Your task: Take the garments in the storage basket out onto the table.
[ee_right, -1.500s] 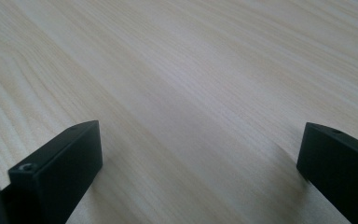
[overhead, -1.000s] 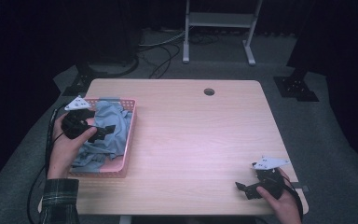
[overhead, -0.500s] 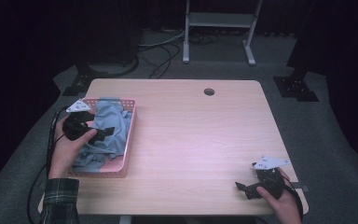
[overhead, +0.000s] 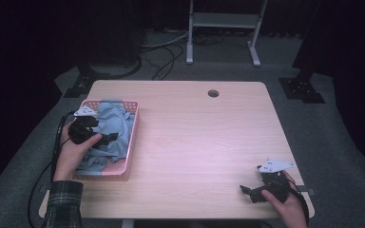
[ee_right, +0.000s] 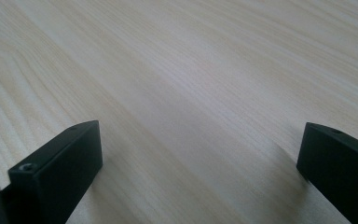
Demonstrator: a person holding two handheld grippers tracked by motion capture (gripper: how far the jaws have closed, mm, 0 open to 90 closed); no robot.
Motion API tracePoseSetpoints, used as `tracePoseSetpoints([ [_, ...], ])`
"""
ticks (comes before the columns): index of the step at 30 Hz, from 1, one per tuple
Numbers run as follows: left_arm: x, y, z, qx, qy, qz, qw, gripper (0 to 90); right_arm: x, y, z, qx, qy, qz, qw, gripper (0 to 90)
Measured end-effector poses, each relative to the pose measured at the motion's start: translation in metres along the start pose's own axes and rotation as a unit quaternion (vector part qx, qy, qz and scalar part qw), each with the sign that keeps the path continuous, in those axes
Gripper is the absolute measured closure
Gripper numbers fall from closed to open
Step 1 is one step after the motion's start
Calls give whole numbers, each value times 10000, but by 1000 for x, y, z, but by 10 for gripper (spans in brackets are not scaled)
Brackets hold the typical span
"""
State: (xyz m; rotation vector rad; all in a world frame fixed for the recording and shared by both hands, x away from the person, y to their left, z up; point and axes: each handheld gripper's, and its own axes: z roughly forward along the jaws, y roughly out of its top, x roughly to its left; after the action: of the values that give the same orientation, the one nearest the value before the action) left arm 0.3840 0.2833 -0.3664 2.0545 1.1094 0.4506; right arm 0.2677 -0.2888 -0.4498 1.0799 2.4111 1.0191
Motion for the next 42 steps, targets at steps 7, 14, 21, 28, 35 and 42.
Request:
tracePoseSetpoints([
  [7,1,-2,7,178,48,-12,9998,0,0,0,0,0,0,0,10000,0],
  [14,2,-4,13,332,33,-23,9994,0,0,0,0,1,-1,-1,10000,0],
  [21,4,-6,20,477,43,-50,9988,0,0,0,0,0,0,0,10000,0],
  [28,6,-8,27,668,85,-97,9977,0,0,0,0,2,-1,0,10000,0],
  [35,7,-10,33,860,94,-121,9962,0,0,0,0,-1,0,0,10000,0],
  [42,8,-12,39,1086,90,-159,9939,0,0,0,0,-1,0,-1,10000,0],
])
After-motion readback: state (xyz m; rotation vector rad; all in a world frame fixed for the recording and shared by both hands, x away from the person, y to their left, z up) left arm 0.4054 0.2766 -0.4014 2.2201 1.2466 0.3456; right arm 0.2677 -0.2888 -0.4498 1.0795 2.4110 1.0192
